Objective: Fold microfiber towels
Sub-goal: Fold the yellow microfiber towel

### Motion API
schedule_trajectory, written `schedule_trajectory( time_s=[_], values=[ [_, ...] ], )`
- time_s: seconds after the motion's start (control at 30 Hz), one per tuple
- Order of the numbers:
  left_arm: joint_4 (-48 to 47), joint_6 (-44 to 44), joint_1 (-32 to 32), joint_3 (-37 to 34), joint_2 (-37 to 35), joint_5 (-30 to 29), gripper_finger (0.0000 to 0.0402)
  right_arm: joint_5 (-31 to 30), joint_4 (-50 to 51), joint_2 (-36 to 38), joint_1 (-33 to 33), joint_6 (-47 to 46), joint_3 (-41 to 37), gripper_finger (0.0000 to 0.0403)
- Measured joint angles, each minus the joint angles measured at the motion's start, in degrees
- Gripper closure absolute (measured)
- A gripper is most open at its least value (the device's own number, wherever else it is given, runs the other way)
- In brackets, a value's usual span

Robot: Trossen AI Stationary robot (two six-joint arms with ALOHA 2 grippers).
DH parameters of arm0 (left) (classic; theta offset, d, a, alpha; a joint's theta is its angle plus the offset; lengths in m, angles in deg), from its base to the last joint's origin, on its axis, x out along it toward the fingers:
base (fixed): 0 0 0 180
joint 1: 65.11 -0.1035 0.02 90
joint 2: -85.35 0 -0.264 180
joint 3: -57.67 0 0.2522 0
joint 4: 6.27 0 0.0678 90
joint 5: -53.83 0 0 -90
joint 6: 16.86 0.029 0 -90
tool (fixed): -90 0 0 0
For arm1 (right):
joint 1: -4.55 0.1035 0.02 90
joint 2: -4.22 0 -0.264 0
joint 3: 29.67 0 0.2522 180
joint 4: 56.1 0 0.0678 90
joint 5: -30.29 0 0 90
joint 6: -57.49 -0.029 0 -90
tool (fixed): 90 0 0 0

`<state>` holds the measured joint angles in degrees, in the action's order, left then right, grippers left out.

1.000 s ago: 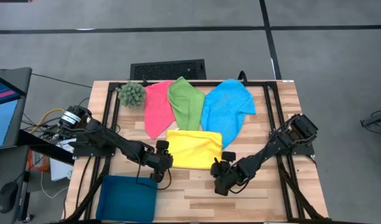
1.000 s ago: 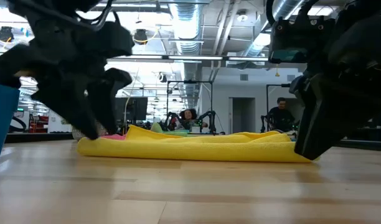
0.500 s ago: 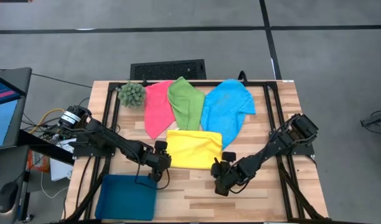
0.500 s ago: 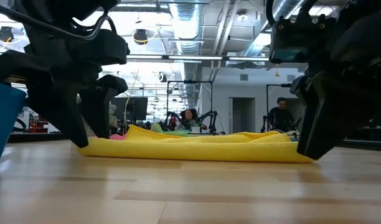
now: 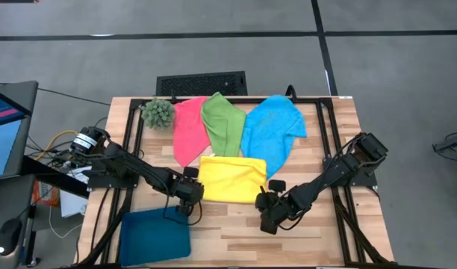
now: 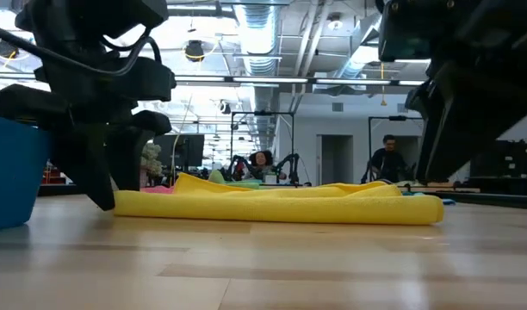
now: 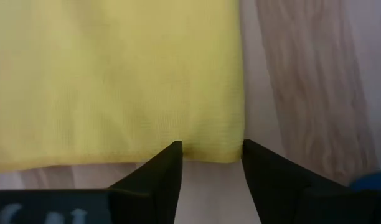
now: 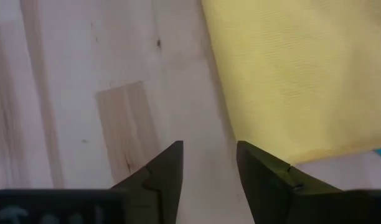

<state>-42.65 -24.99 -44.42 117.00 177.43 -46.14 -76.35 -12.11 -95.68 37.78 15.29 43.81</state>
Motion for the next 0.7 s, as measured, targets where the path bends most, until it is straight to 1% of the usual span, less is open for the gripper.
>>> schedule_trajectory(
  time_s=[0.2, 0.23, 0.33, 0.4, 0.47, 0.53, 0.6, 0.7],
  values=[
    [-8.06, -1.1, 0.0, 4.77, -1.97, -0.24, 0.0248, -0.13, 0.23, 2.58, -0.35, 0.06, -0.02, 0.0232],
    [-9.52, -1.23, -0.06, 5.44, -2.49, -1.58, 0.0246, -0.11, 0.6, 2.84, -0.36, 0.07, -0.02, 0.0232],
    [-13.81, -4.33, -0.61, 6.96, -4.34, -8.71, 0.0242, -0.17, 0.7, 3.24, -0.37, 0.12, -0.02, 0.0232],
    [-13.51, -7.76, -1.58, 7.41, -5.45, -8.73, 0.0242, -0.15, 0.85, 3.21, -0.37, 0.13, -0.02, 0.0232],
    [-11.25, -11.07, -2.18, 7.42, -5.61, -4.91, 0.0244, -0.15, 0.82, 3.21, -0.35, 0.15, -0.02, 0.0232],
    [-8.65, -11.1, -1.07, 7.38, -4.92, -2.91, 0.0248, -0.15, 0.9, 3.21, -0.33, 0.16, -0.02, 0.0232],
    [-6.62, -9.33, 0.5, 6.74, -3.79, -4.03, 0.0251, -0.14, 1.37, 3.21, -0.33, 0.4, -0.02, 0.0232],
    [-6.27, -6.69, 1.69, 6.1, -1.56, -6.18, 0.0252, -0.11, 2.27, 3.21, -0.3, 0.66, -0.02, 0.0232]
  ],
)
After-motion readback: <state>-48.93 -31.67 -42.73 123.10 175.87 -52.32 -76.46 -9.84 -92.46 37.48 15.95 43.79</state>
